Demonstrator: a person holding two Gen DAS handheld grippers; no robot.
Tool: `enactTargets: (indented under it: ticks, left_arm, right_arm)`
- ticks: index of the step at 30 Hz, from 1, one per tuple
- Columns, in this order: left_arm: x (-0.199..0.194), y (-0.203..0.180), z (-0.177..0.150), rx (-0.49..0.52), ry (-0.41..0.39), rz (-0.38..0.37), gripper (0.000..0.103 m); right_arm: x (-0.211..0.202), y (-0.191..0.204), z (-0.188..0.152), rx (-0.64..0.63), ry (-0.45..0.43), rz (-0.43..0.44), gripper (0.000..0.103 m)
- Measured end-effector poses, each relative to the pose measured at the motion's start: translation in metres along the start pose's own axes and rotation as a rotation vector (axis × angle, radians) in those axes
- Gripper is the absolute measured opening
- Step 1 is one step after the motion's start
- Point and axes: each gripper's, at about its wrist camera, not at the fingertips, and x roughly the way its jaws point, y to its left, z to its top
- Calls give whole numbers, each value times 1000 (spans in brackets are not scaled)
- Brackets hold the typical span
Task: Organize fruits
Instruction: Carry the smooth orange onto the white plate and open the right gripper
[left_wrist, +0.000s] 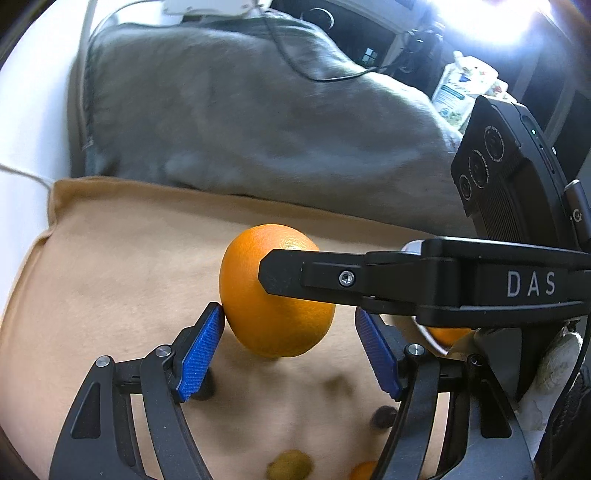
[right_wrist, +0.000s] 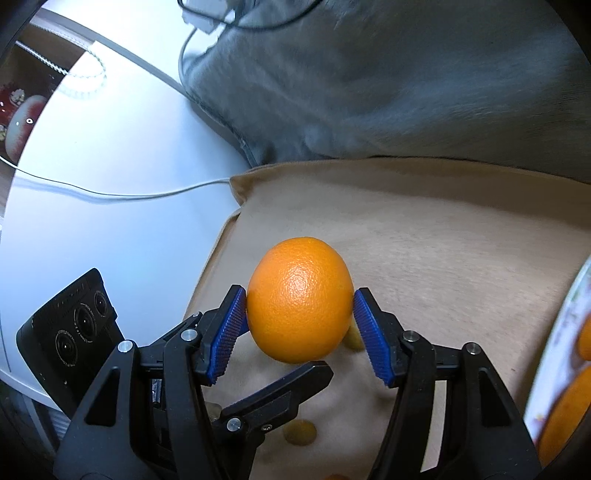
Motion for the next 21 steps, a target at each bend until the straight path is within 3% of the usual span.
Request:
enactTargets:
  ticks: [21]
  left_arm:
    - [31, -110, 2, 148, 17, -95, 72]
  right_arm:
    - [-116, -67, -27, 82, -163, -71, 63]
